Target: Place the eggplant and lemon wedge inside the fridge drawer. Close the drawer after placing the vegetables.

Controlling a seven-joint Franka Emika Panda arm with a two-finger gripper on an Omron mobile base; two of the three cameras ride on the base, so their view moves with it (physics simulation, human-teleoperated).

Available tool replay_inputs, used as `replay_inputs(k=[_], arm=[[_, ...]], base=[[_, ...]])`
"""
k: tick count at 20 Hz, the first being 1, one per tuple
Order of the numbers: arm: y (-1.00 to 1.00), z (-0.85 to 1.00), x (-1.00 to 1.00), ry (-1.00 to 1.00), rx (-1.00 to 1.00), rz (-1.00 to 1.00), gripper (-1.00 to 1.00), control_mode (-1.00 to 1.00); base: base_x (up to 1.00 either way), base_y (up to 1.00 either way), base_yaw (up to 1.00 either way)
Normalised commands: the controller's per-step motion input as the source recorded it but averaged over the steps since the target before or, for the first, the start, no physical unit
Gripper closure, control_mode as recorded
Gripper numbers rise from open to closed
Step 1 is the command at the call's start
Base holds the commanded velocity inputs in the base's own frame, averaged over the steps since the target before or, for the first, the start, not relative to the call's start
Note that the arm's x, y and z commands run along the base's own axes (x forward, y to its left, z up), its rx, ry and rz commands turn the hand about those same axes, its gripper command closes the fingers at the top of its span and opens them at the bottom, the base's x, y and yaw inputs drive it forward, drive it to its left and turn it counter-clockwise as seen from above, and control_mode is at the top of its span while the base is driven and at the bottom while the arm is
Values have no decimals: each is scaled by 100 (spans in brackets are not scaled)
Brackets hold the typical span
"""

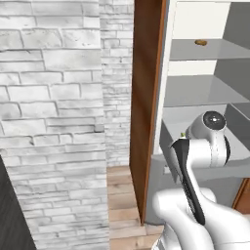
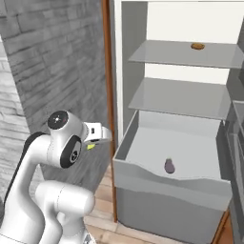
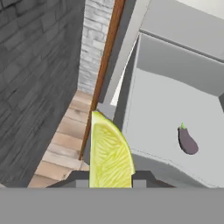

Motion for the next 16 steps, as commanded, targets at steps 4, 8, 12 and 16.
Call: replay_inputs(k=[4,8,12,16], arm=[[0,0,0,0,0,0,100,100],[0,0,0,0,0,0,100,100],[0,0,0,0,0,0,100,100],[0,0,0,0,0,0,100,100]], base=[[28,-37,-37],[29,-31,-36],[43,-38,-35],[57,-7,-34]])
